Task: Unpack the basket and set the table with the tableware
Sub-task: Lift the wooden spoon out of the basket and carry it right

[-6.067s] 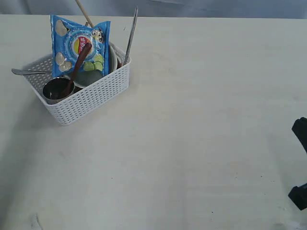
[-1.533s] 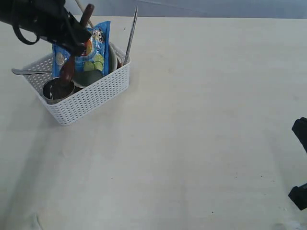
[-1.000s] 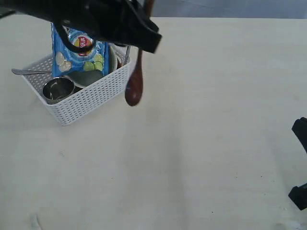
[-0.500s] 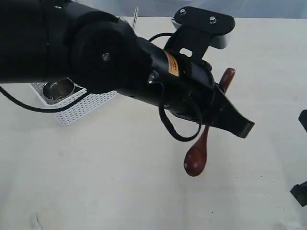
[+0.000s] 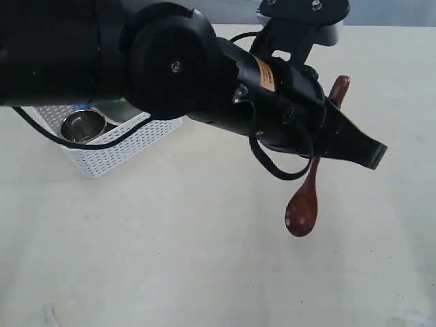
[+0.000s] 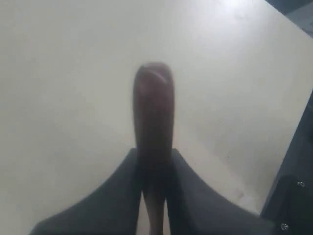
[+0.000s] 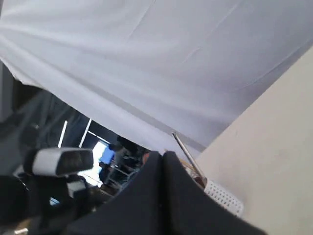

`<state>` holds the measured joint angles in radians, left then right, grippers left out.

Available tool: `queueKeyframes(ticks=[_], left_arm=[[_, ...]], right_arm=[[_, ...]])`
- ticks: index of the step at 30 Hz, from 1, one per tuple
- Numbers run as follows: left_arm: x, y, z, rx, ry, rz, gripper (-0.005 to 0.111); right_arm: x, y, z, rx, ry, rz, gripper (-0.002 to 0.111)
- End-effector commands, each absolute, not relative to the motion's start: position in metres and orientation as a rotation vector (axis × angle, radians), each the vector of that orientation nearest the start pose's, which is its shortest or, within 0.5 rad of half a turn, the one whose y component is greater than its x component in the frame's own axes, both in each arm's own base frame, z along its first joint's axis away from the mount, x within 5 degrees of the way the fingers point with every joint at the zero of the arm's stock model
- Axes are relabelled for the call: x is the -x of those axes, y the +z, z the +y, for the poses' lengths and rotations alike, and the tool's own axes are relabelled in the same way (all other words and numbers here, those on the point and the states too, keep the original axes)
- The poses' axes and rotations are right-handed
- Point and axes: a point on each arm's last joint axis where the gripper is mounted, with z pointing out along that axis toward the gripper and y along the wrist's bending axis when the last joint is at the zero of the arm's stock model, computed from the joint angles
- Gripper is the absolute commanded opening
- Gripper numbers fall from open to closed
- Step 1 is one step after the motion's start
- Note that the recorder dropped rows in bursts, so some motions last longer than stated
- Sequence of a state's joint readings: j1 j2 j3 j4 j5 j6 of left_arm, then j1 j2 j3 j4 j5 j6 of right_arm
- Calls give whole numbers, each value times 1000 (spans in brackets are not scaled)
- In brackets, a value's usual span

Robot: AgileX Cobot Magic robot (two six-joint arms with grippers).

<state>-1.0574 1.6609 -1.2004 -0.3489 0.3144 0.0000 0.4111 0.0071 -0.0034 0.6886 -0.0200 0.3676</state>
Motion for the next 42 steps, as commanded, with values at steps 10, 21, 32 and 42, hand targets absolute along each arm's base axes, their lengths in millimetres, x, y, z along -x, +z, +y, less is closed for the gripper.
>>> queueKeyframes(ticks=[10, 21, 32, 42], left_arm=[[-177, 270, -338, -855, -858, 2211, 0], [-196, 270, -328, -745, -850, 2238, 0], [-209, 265, -327, -499, -927, 2307, 0], [-219, 223, -335, -145, -979, 2540, 0]], right_arm=[[-47, 208, 33, -317, 1095, 1713, 0], [-67, 269, 62, 329, 747, 2252, 0], [-115, 280, 82, 753, 547, 2650, 15], [-97, 283, 51, 746, 203, 2687, 16]])
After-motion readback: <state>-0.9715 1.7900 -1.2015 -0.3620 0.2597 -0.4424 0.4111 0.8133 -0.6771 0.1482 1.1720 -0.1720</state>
